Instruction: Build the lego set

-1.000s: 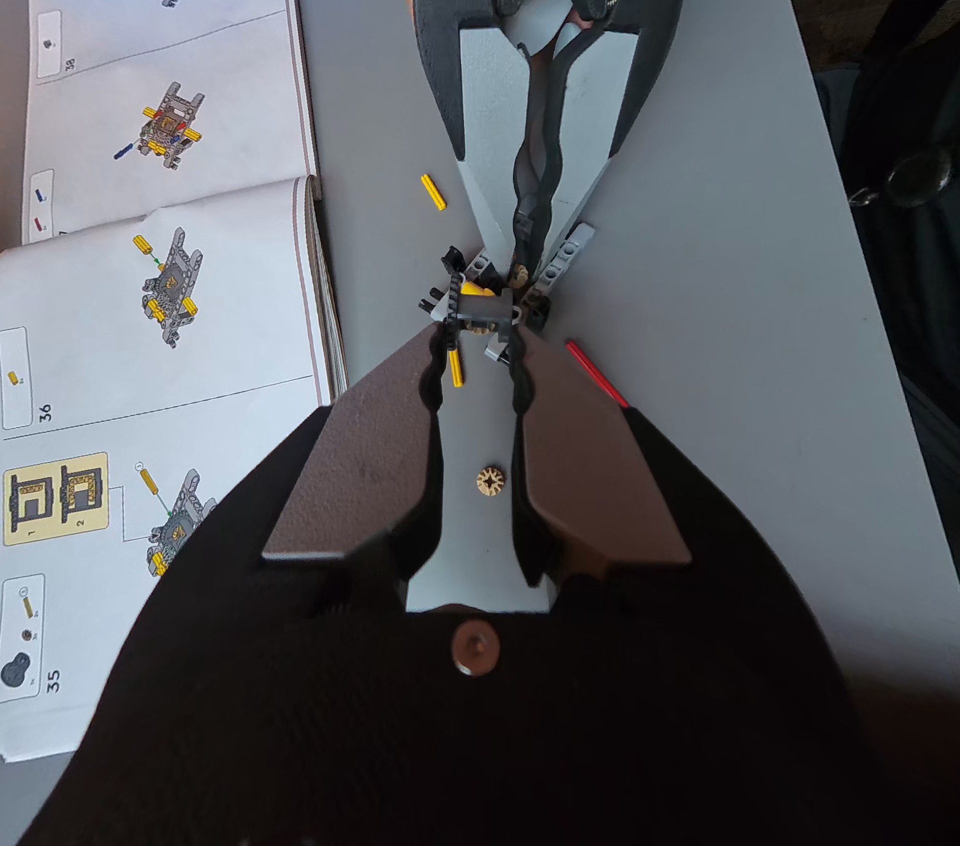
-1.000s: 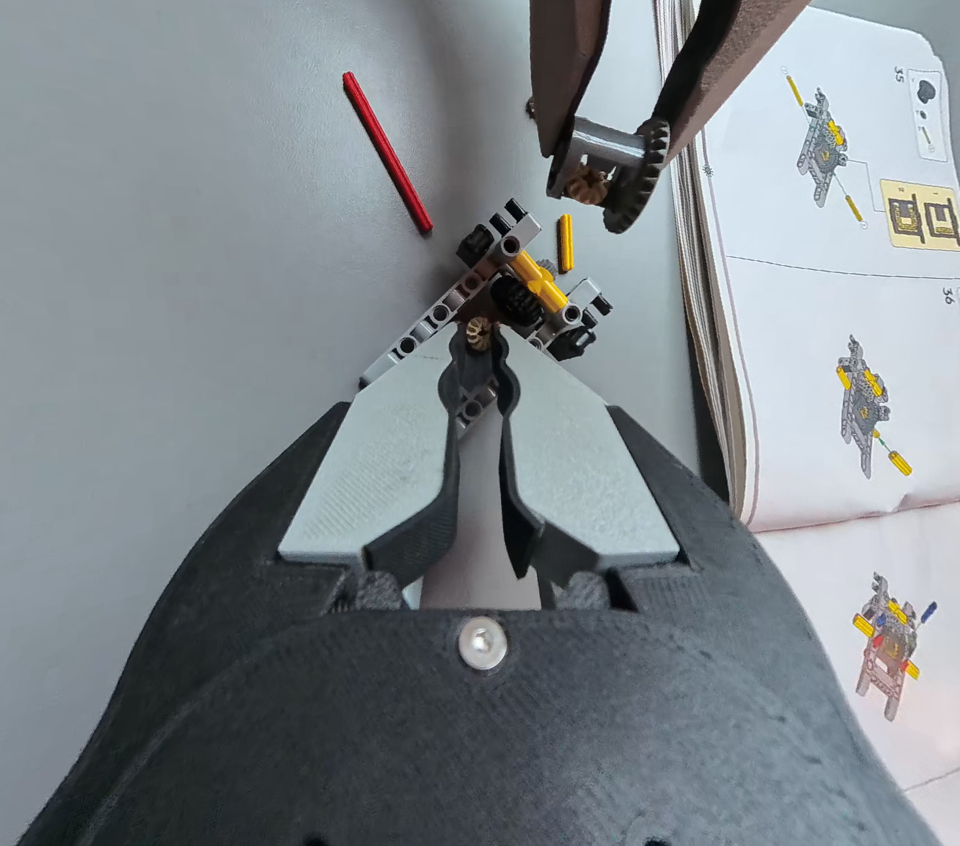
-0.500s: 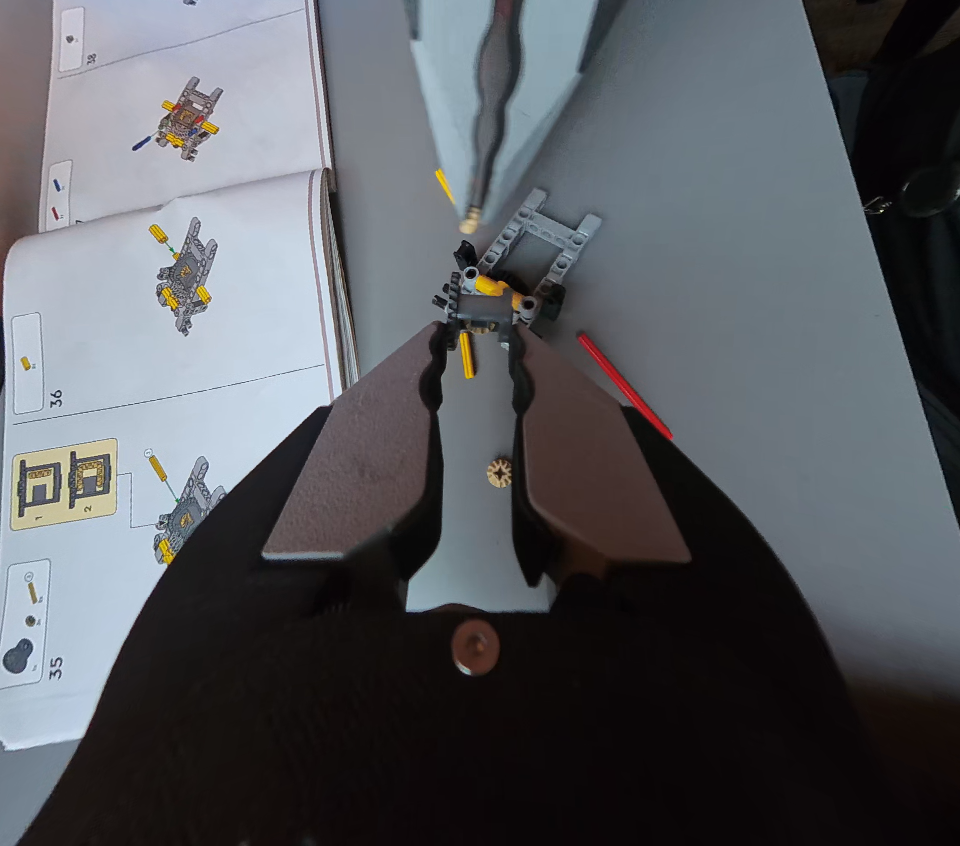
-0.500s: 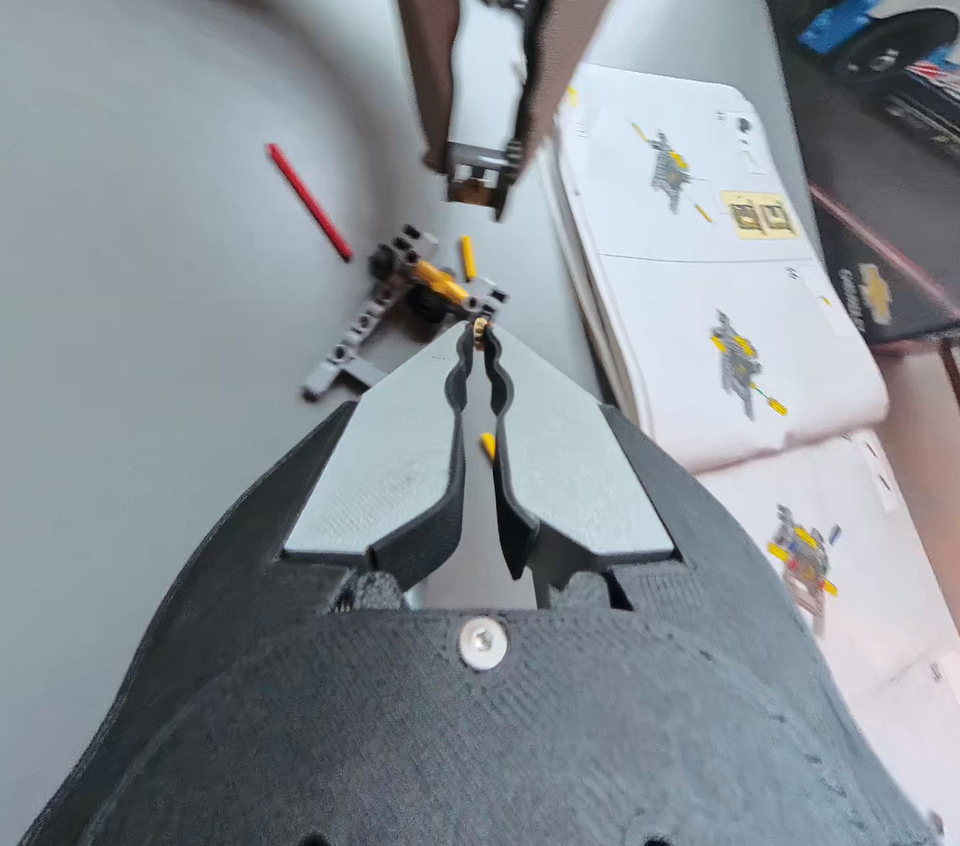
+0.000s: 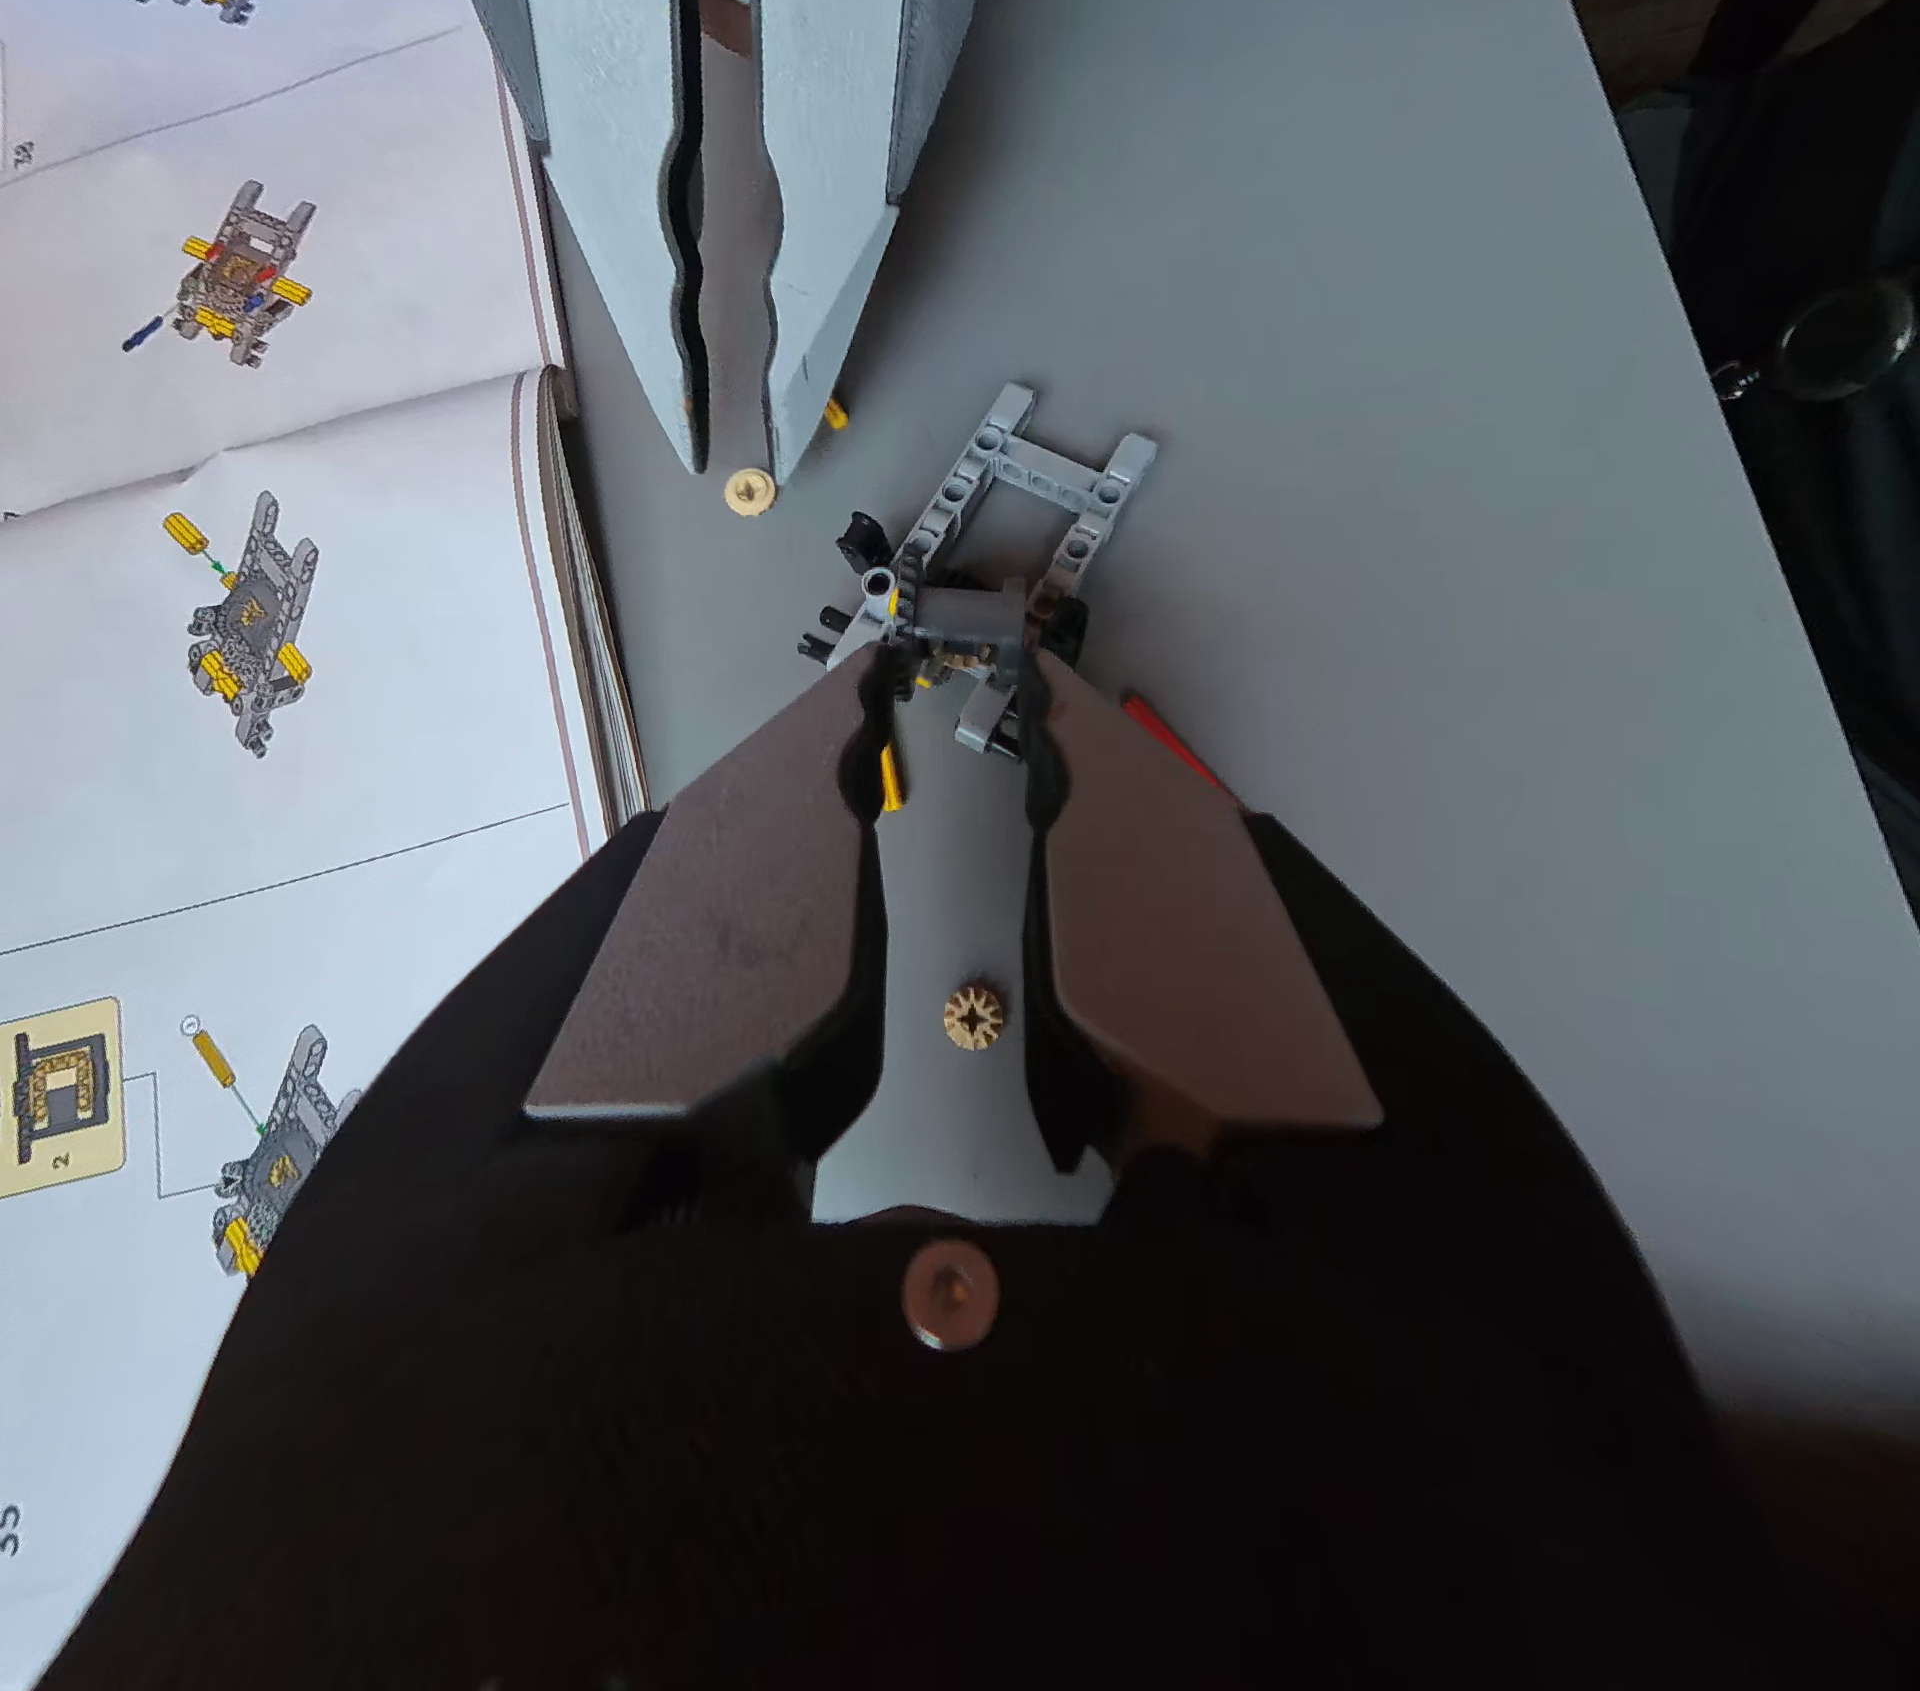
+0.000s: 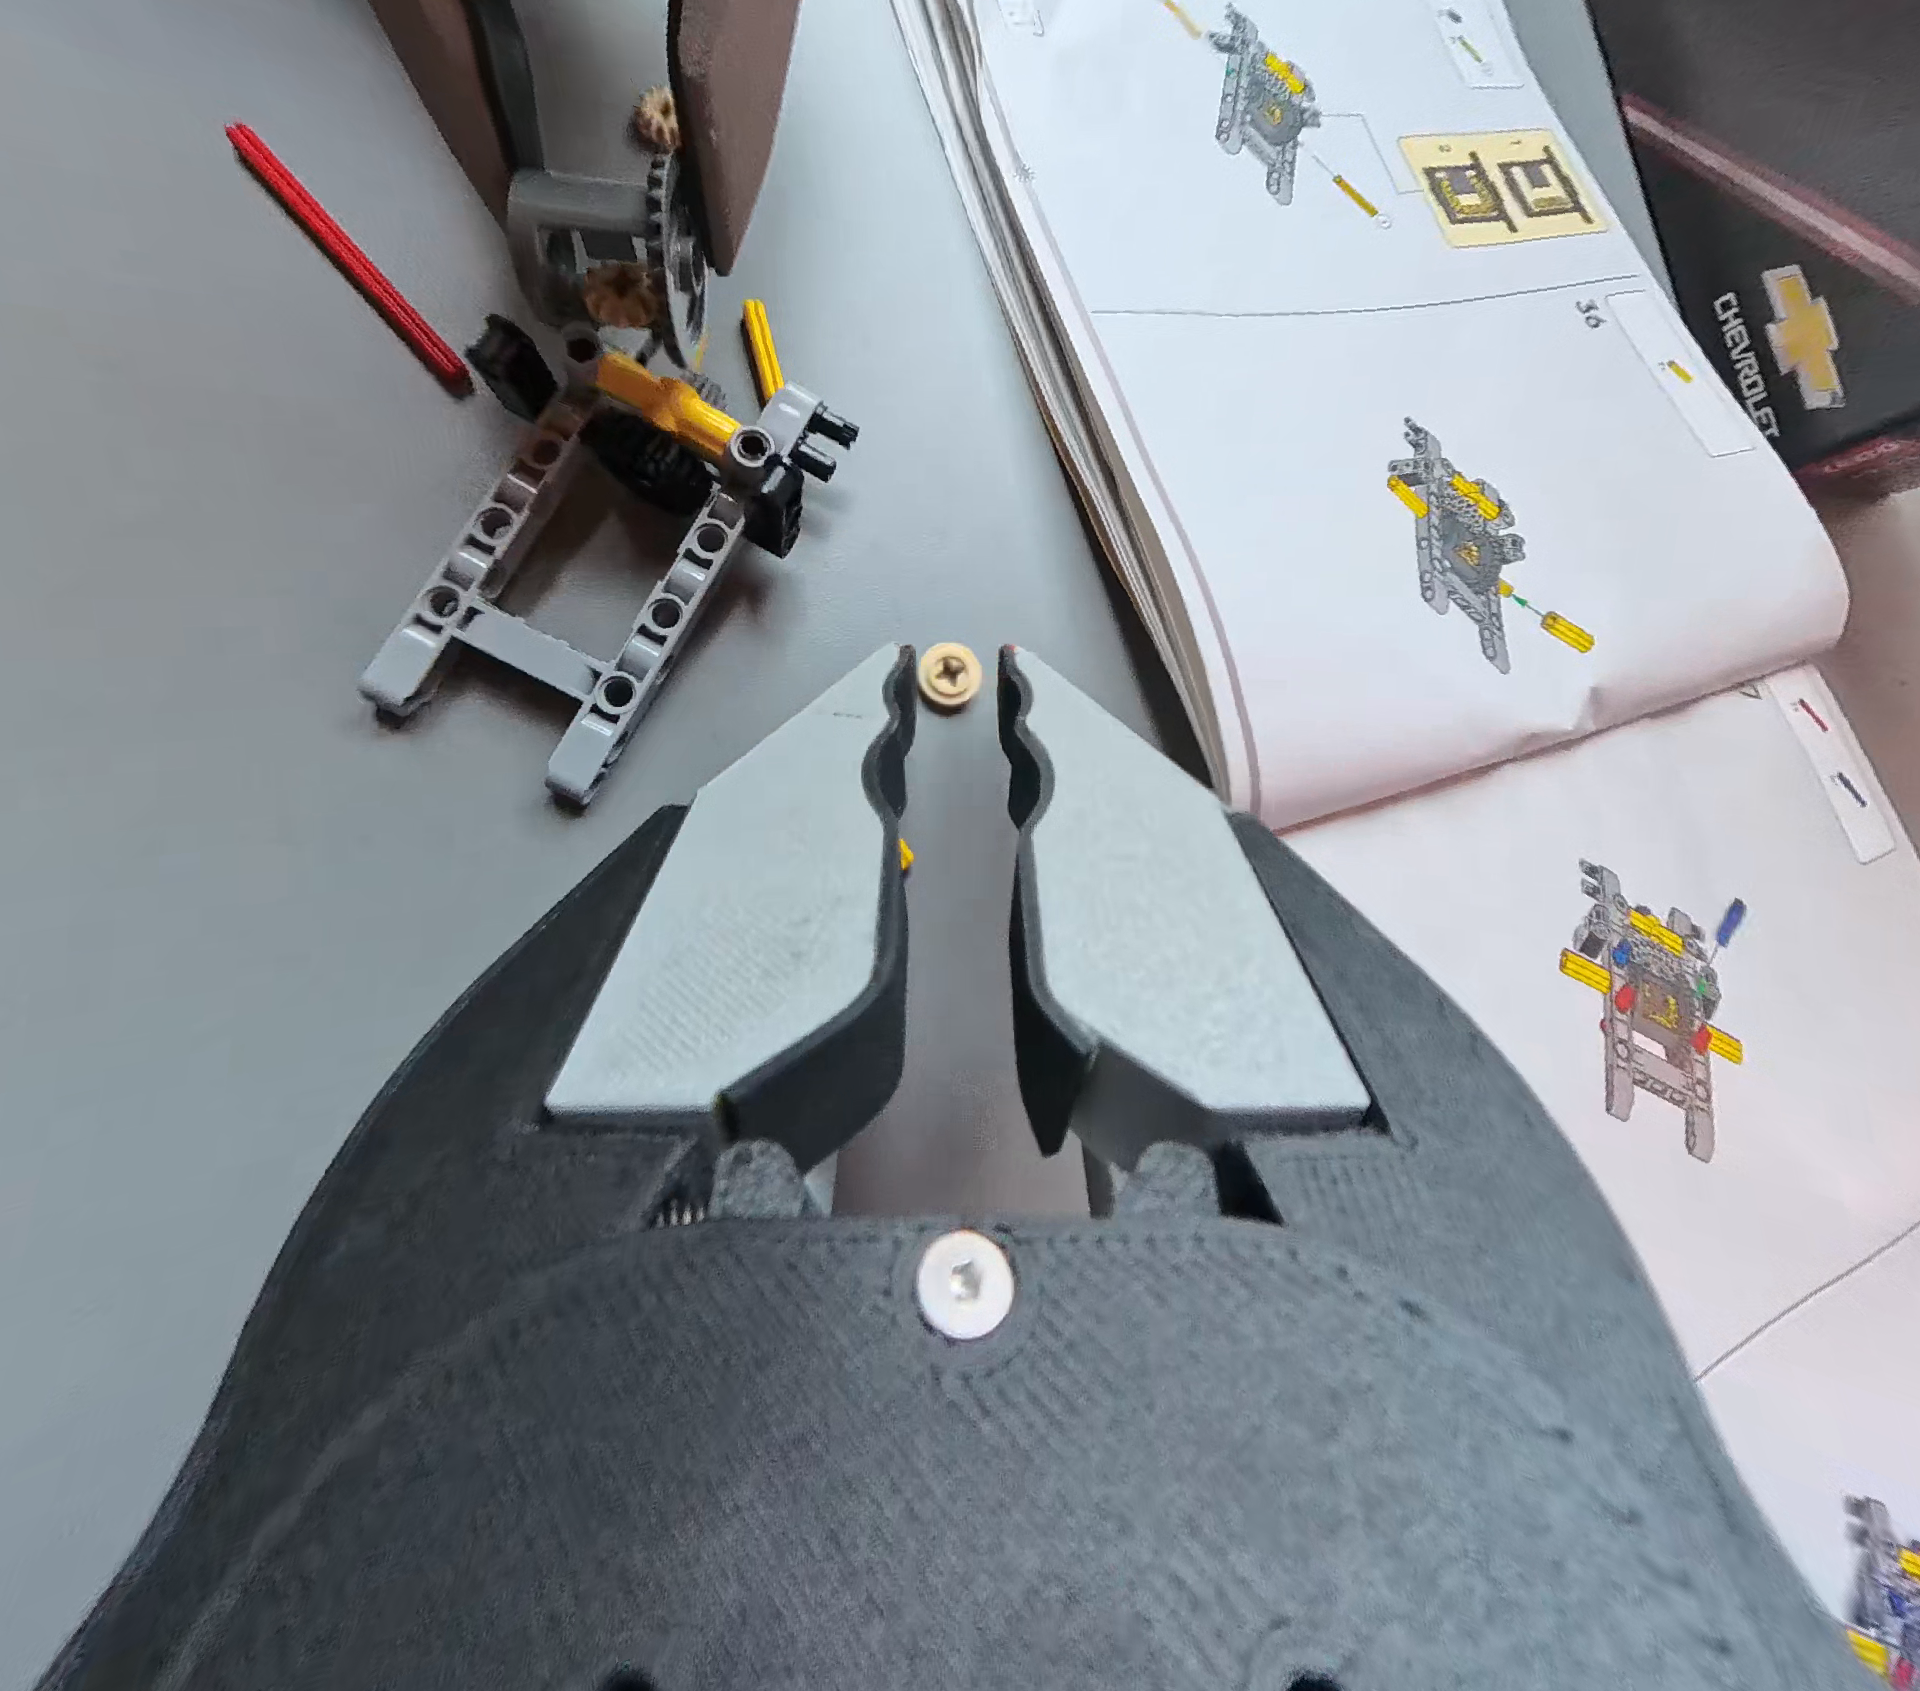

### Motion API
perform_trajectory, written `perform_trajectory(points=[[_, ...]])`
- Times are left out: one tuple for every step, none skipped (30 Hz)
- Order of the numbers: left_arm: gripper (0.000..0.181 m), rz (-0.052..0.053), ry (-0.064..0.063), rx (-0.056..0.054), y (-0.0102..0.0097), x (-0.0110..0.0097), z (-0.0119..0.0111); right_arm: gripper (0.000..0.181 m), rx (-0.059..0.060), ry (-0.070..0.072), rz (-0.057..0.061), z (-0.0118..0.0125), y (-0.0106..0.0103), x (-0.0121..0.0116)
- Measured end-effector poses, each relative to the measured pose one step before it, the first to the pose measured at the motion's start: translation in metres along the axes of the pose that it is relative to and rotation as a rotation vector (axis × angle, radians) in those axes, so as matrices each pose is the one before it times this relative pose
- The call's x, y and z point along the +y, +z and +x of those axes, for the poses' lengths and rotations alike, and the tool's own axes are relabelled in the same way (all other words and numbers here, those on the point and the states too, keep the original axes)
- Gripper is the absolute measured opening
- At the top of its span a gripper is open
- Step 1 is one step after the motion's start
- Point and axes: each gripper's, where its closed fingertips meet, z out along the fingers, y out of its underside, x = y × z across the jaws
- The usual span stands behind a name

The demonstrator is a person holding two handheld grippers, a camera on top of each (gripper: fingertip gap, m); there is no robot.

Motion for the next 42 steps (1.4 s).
perform_trajectory(points=[[0.021,0.0035,0.0019,-0.0020,0.00017,-0.00085,-0.00035,0.012,-0.0117,0.0190,0.0303,-0.00079,-0.00346,-0.00421],[0.020,0.0012,0.0021,-0.0003,0.00015,-0.00026,-0.00003,0.011,-0.0213,0.0234,0.0323,-0.00226,-0.00344,-0.00488],[0.021,0.0023,0.0009,0.0036,0.00021,-0.00025,0.00059,0.011,-0.0230,0.0226,0.0257,-0.00302,-0.00288,-0.00393],[0.021,0.0020,0.0013,0.0017,0.00017,0.00008,0.00036,0.012,-0.0171,0.0179,0.0141,-0.00243,-0.00256,-0.00207],[0.021,0.0023,0.0027,0.0013,0.00010,-0.00003,0.00033,0.013,-0.0100,0.0141,0.0057,-0.00176,-0.00261,-0.00028],[0.021,0.0027,0.0010,0.0050,-0.00003,-0.00005,0.00080,0.016,-0.0084,0.0096,-0.0035,-0.00205,-0.00296,0.00118],[0.021,0.0007,-0.0004,0.0005,-0.00005,0.00029,0.00001,0.019,-0.0040,0.0009,-0.0152,-0.00176,-0.00359,0.00283],[0.021,0.0011,0.0004,-0.0005,-0.00028,0.00020,-0.00009,0.022,0.0056,-0.0116,-0.0222,-0.00026,-0.00394,0.00453],[0.021,0.0021,0.0012,0.0032,-0.00066,0.00017,0.00066,0.022,0.0119,-0.0202,-0.0244,0.00125,-0.00398,0.00590],[0.021,0.0005,0.0018,-0.0011,-0.00081,0.00044,-0.00006,0.019,0.0122,-0.0153,-0.0229,0.00246,-0.00349,0.00684],[0.021,-0.0001,0.0011,-0.0033,-0.00103,0.00042,-0.00042,0.014,0.0012,-0.0011,-0.0192,0.00221,-0.00254,0.00697],[0.021,0.0013,0.0002,-0.0009,-0.00114,0.00047,-0.00029,0.015,-0.0111,0.0122,-0.0139,0.00118,-0.00138,0.00577],[0.021,0.0037,-0.0014,-0.0039,-0.00129,0.00019,-0.00079,0.016,-0.0222,0.0144,-0.0117,-0.00030,-0.00070,0.00468],[0.021,0.0034,-0.0032,-0.0044,-0.00136,0.00044,-0.00097,0.018,-0.0167,0.0077,-0.0122,-0.00007,0.00001,0.00411],[0.021,0.0024,-0.0051,-0.0022,-0.00109,0.00074,-0.00098,0.019,-0.0015,-0.0013,-0.0114,0.00145,0.00053,0.00354],[0.021,0.0013,-0.0060,-0.0025,-0.00063,0.00109,-0.00109,0.020,0.0031,-0.0079,-0.0086,0.00159,0.00132,0.00246],[0.021,-0.0013,-0.0051,-0.0025,-0.00021,0.00128,-0.00105,0.021,0.0018,-0.0100,-0.0063,0.00088,0.00185,0.00126],[0.021,-0.0039,-0.0037,-0.0002,0.00003,0.00161,-0.00054,0.021,0.0059,-0.0111,-0.0061,0.00143,0.00244,0.00045],[0.021,-0.0026,-0.0020,-0.0005,0.00037,0.00101,-0.00043,0.020,0.0115,-0.0122,-0.0061,0.00194,0.00275,-0.00010],[0.021,-0.0009,-0.0005,0.0009,0.00036,0.00031,-0.00006,0.019,0.0023,-0.0110,-0.0050,0.00031,0.00289,-0.00097],[0.021,-0.0015,0.0005,0.0028,0.00040,0.00013,0.00045,0.019,-0.0119,-0.0083,0.0051,-0.00192,0.00191,-0.00283],[0.021,-0.0001,0.0016,0.0016,0.00047,-0.00006,0.00034,0.018,-0.0100,-0.0074,0.0006,-0.00163,0.00146,-0.00173],[0.021,-0.0006,0.0019,0.0054,0.00041,0.00015,0.00107,0.016,-0.0100,-0.0067,0.0011,-0.00180,0.00082,-0.00081],[0.021,-0.0020,0.0028,0.0062,0.00037,0.00041,0.00126,0.010,-0.0181,-0.0059,0.0018,-0.00342,0.00043,-0.00023],[0.021,-0.0011,0.0047,0.0061,0.00052,0.00032,0.00133,0.002,-0.0149,-0.0090,0.0047,-0.00368,0.00014,-0.00010],[0.021,0.0003,0.0080,0.0080,0.00037,-0.00001,0.00205,0.000,0.0013,-0.0136,0.0068,-0.00174,0.00000,-0.00033],[0.021,0.0047,0.0120,0.0099,0.00037,-0.00097,0.00264,0.000,0.0052,-0.0147,0.0030,-0.00089,0.00001,-0.00010],[0.021,0.0069,0.0138,0.0061,0.00027,-0.00164,0.00229,0.000,0.0029,-0.0097,0.0004,-0.00051,0.00014,-0.00035],[0.021,0.0062,0.0121,0.0032,0.00028,-0.00168,0.00150,0.000,-0.0016,-0.0033,0.0012,-0.00060,0.00057,-0.00081],[0.021,0.0046,0.0074,0.0037,0.00022,-0.00143,0.00125,0.000,-0.0045,-0.0004,0.0047,-0.00064,0.00095,-0.00117],[0.021,0.0029,0.0029,0.0018,0.00013,-0.00083,0.00060,0.000,-0.0064,-0.0034,0.0059,-0.00089,0.00110,-0.00145],[0.021,0.0005,0.0006,0.0014,0.00017,0.00007,0.00018,0.000,-0.0036,-0.0108,0.0047,-0.00054,0.00088,-0.00109],[0.021,-0.0005,-0.0004,0.0028,0.00003,0.00043,0.00037,0.000,0.0023,-0.0199,0.0034,-0.00011,0.00074,-0.00095],[0.021,0.0002,-0.0008,0.0004,0.00000,0.00055,-0.00001,0.000,0.0073,-0.0287,0.0050,0.00049,0.00046,-0.00116],[0.021,0.0012,-0.0014,-0.0020,-0.00012,0.00021,-0.00048,0.000,0.0106,-0.0335,0.0079,0.00093,0.00020,-0.00175],[0.021,0.0010,-0.0017,0.0007,-0.00004,0.00002,-0.00014,0.000,0.0137,-0.0311,0.0088,0.00176,0.00021,-0.00222],[0.021,0.0009,-0.0008,0.0012,0.00012,-0.00030,0.00008,0.000,0.0060,-0.0272,0.0086,0.00094,0.00022,-0.00253],[0.021,0.0001,0.0012,0.0011,0.00037,-0.00012,0.00033,0.000,-0.0116,-0.0323,0.0114,-0.00149,0.00047,-0.00283],[0.021,-0.0021,0.0019,0.0008,0.00033,0.00022,0.00032,0.000,-0.0067,-0.0356,0.0120,-0.00111,0.00056,-0.00297],[0.021,-0.0027,0.0008,0.0003,0.00039,0.00050,0.00013,0.000,0.0018,-0.0382,0.0071,-0.00001,0.00089,-0.00213],[0.021,-0.0024,-0.0006,0.0020,0.00023,0.00066,0.00031,0.000,0.0052,-0.0379,0.0007,0.00077,0.00125,-0.00084],[0.021,-0.0022,-0.0011,0.0036,0.00013,0.00060,0.00049,0.000,0.0028,-0.0335,-0.0026,0.00111,0.00157,0.00011]])
